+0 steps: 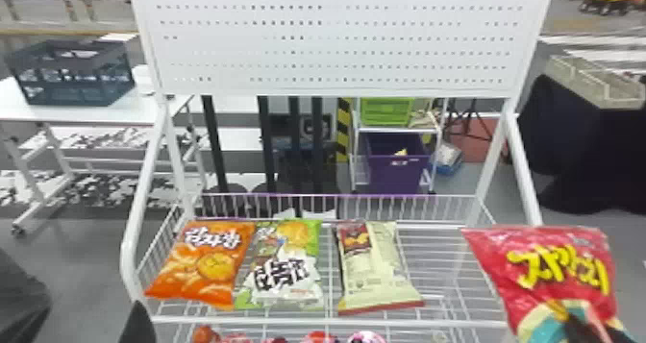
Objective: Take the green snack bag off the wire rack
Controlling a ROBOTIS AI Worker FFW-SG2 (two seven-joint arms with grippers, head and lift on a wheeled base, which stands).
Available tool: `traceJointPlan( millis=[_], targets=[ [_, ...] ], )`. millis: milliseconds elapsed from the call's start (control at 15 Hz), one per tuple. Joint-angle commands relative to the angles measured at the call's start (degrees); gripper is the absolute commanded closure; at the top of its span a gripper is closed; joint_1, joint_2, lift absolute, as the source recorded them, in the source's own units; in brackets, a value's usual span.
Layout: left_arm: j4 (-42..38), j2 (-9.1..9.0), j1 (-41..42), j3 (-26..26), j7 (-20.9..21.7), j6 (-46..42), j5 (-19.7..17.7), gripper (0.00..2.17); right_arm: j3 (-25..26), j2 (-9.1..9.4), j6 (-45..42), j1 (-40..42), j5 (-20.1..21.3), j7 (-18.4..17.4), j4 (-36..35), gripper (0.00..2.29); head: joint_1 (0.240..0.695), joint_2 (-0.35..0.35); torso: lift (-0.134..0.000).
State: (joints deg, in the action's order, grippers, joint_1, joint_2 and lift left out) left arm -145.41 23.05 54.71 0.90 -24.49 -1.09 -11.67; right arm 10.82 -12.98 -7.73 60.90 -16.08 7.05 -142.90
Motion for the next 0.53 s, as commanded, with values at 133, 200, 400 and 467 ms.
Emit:
traceJointPlan(
  millis=[133, 200, 400, 467],
  targets=[
    [0.0, 0.07, -0.5, -0.1, 0.1, 0.0, 0.0, 0.09, 0.0, 0.15, 0.1, -0.3, 0.0, 0.0, 0.3, 2.18, 0.499, 0.000, 0.000],
    [0.0, 0.07, -0.5, -0.1, 0.1, 0.0, 0.0, 0.09, 0.0, 0.15, 0.1, -0.3, 0.0, 0.0, 0.3, 2.18, 0.499, 0.000, 0.000],
    [0.0, 0.16, -0.7, -0.2, 0.1, 0.2, 0.0, 0.09, -0.1, 0.23, 0.1, -0.5, 0.0, 0.0, 0.4, 2.18, 0.499, 0.000, 0.000],
    [0.0, 0.16, -0.7, -0.2, 0.1, 0.2, 0.0, 0.09, -0.1, 0.23, 0.1, -0.5, 0.0, 0.0, 0.5, 2.18, 0.499, 0.000, 0.000]
  ],
)
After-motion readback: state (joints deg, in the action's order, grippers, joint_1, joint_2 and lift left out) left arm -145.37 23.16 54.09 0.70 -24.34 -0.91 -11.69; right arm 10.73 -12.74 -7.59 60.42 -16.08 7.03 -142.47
